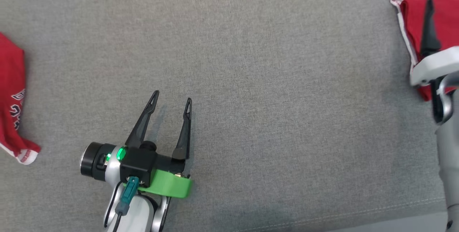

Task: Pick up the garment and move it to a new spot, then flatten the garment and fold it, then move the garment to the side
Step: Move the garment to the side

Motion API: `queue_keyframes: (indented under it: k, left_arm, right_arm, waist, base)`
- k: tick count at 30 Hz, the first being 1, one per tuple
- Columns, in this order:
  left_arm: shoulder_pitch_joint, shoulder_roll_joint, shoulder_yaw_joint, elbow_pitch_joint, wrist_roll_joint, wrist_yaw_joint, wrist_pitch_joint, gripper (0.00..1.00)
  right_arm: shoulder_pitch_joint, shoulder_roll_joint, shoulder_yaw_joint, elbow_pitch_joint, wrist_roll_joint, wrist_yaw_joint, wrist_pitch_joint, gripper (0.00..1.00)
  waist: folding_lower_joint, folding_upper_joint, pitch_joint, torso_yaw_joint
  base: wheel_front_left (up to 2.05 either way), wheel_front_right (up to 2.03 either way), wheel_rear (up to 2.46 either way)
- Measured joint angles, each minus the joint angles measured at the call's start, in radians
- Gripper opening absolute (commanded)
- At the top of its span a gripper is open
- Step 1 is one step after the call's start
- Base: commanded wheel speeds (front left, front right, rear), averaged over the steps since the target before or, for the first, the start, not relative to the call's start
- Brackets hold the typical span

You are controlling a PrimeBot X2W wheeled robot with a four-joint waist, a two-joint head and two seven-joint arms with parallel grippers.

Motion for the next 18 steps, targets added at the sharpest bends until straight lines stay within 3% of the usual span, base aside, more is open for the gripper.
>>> queue_keyframes:
  k: [9,18]
  left_arm:
    - [0.084,-0.015,0.054,0.033,-0.019,-0.001,0.0,1.0]
    - [0.186,-0.027,0.118,0.062,-0.033,0.0,0.0,1.0]
  right_arm:
    - [0.195,0.069,0.182,-0.062,0.151,0.0,0.0,1.0]
    - [0.368,0.137,0.293,-0.089,0.189,0.0,0.0,1.0]
  waist:
    - [-0.0001,0.0,-0.154,0.012]
    - [-0.0002,0.0,-0.309,0.017]
  base:
    - [0.0,0.0,0.0]
    - [0.0,0.0,0.0]
